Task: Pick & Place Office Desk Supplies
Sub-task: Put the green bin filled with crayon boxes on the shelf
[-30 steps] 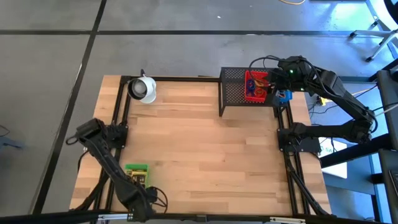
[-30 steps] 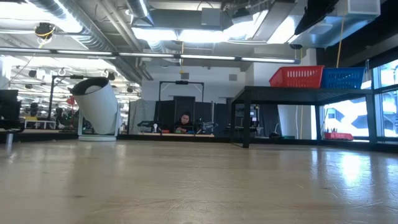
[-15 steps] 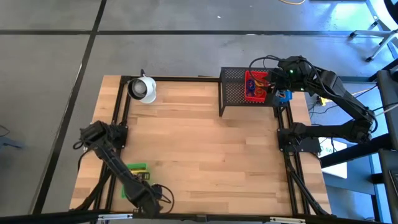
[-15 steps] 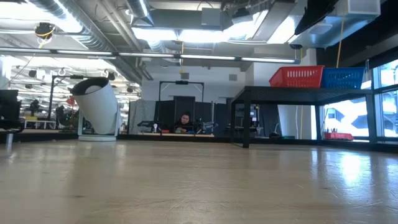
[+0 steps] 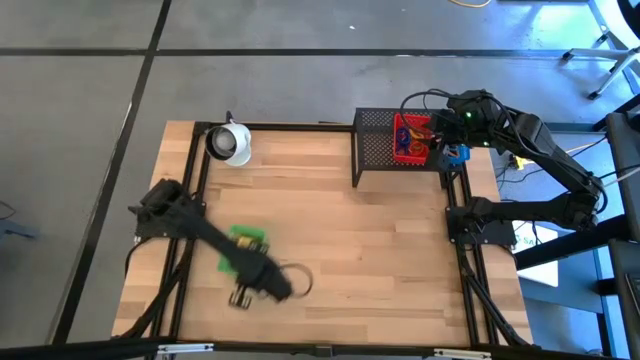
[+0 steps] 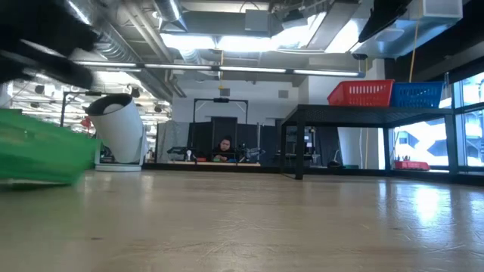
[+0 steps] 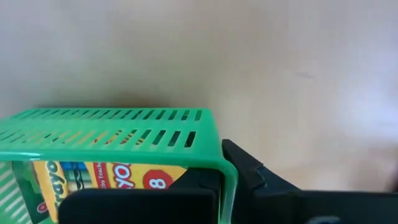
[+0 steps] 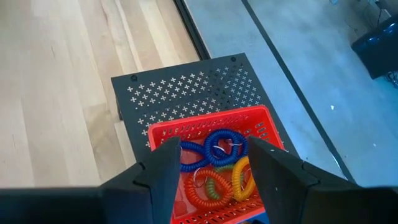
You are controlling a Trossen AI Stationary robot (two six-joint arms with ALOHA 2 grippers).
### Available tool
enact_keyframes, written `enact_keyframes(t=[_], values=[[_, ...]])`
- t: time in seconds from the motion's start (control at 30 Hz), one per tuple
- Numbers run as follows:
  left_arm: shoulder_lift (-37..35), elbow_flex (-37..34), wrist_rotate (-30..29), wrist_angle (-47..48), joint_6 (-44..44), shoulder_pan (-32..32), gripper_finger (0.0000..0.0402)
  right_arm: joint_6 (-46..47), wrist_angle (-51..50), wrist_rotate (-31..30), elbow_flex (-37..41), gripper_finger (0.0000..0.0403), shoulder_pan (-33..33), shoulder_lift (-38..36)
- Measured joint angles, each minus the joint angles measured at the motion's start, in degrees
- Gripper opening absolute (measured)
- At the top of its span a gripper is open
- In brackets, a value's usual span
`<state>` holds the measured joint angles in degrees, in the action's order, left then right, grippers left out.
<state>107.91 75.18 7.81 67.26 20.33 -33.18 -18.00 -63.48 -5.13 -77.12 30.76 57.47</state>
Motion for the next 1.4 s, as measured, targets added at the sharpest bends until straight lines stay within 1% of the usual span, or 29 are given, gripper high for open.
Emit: enact_keyframes(t=[0.17,0.37,0.53,0.67,0.83,0.93,1.03,1.13,1.27,1.33,1.4], values=[[0.0,0.0,-5.8,-0.7,-14.0,12.0,0.0001,1.4,0.0,0.2,0.0,0.0189,0.0,0.0],[0.0,0.7,-12.9,-7.8,-28.5,24.6,0.0001,4.5,0.0,0.2,0.0,0.0189,0.0,0.0],[0.0,2.4,-16.9,-16.4,-38.3,32.4,0.0001,5.6,0.0,0.2,0.0,0.0189,0.0,0.0],[1.2,2.4,-17.5,-23.7,-44.3,36.5,0.0001,5.7,0.0,0.2,0.0,0.0189,0.0,0.0],[3.5,2.4,-17.6,-29.0,-45.6,38.9,0.0001,6.4,0.0,0.2,0.0,0.0189,0.0,0.0],[3.9,2.4,-18.8,-30.9,-44.1,39.4,0.0003,7.1,0.0,0.2,0.0,0.0189,0.0,0.0],[3.9,2.4,-20.0,-31.8,-42.8,39.7,0.0013,7.1,0.0,0.2,0.0,0.0189,0.0,0.0],[3.9,2.4,-20.2,-31.5,-42.2,39.5,0.0034,7.3,0.0,0.2,0.0,0.0189,0.0,0.4],[3.8,2.4,-20.2,-31.6,-38.6,39.1,0.007,8.4,0.0,0.5,0.0,0.0189,0.0,1.5],[3.5,2.6,-20.4,-31.2,-36.8,38.9,0.0088,8.6,0.0,1.8,0.0,0.0189,0.0,2.3],[3.4,4.6,-21.6,-28.7,-35.6,38.8,0.0103,8.6,0.0,3.5,0.0,0.0189,0.0,3.2]])
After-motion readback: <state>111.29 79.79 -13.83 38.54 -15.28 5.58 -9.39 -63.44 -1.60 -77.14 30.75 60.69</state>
